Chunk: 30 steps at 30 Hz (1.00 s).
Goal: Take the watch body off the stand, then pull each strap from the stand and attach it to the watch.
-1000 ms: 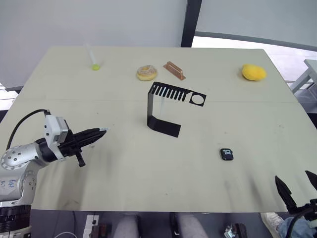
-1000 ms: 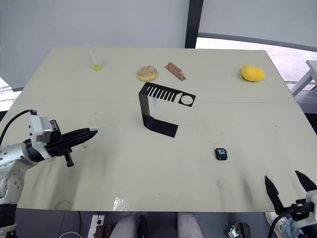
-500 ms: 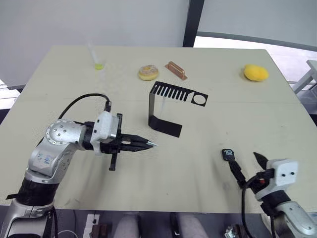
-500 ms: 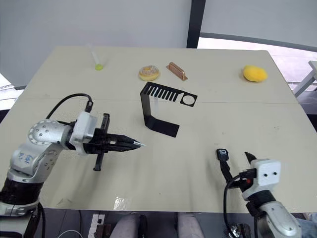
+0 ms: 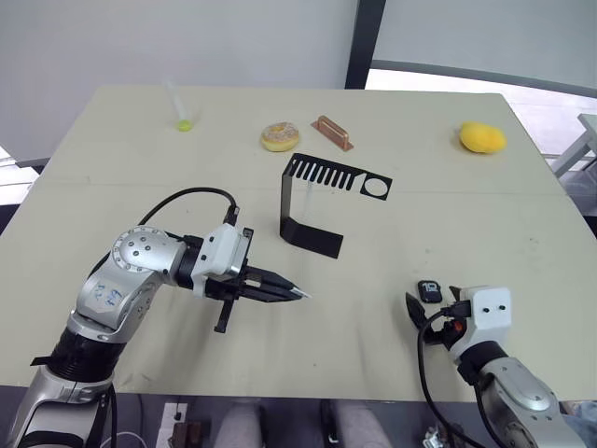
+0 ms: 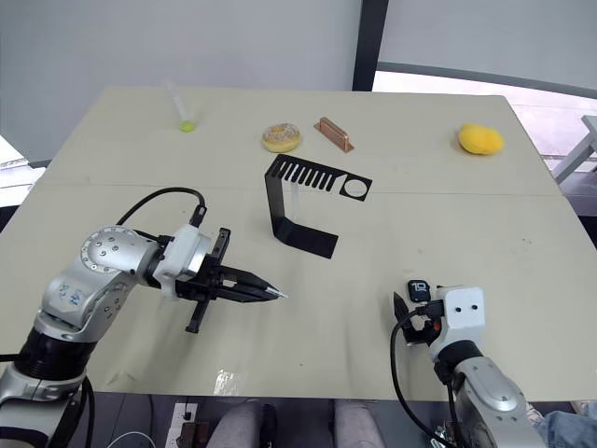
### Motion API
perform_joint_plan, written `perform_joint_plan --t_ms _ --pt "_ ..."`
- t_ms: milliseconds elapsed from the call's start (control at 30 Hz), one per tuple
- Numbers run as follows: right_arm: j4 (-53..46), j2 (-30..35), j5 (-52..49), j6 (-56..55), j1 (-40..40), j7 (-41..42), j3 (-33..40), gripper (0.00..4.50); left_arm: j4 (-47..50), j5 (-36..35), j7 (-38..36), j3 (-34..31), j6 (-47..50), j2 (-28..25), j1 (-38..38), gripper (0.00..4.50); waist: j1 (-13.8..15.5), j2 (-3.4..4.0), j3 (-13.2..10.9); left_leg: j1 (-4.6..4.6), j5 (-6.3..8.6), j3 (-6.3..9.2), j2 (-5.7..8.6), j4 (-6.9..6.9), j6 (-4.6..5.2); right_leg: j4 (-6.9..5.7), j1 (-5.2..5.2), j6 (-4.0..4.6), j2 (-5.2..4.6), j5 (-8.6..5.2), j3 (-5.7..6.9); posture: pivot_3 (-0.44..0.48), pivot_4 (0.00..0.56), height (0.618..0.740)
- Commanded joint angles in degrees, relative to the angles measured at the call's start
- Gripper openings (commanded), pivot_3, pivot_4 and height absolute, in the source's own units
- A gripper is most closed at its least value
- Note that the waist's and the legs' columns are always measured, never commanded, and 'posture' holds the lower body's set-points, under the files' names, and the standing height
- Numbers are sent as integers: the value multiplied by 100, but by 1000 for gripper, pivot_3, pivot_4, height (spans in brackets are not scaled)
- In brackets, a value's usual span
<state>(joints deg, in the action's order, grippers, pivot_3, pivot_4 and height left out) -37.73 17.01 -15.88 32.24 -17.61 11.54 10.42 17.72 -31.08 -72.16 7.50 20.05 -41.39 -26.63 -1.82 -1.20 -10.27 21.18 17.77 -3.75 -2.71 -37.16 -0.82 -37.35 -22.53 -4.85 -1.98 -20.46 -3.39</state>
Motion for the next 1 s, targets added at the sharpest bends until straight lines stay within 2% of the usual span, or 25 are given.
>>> perform_joint_plan --t_ms 33,1000 --pt "-32 -80 127 -33 91 -191 33 4479 252 -55 8 -75 22 -24 10 0 1 0 0 0 0 1 0 0 0 0 0 0 1 0 0 0 150 740" --pt "520 -252 431 137 400 -349 90 4479 296 1 107 -10 120 133 -30 0 -8 -2 2 -2 -1 1 -4 -5 -1 -9 -2 0 13 0 -5 0 150 740"
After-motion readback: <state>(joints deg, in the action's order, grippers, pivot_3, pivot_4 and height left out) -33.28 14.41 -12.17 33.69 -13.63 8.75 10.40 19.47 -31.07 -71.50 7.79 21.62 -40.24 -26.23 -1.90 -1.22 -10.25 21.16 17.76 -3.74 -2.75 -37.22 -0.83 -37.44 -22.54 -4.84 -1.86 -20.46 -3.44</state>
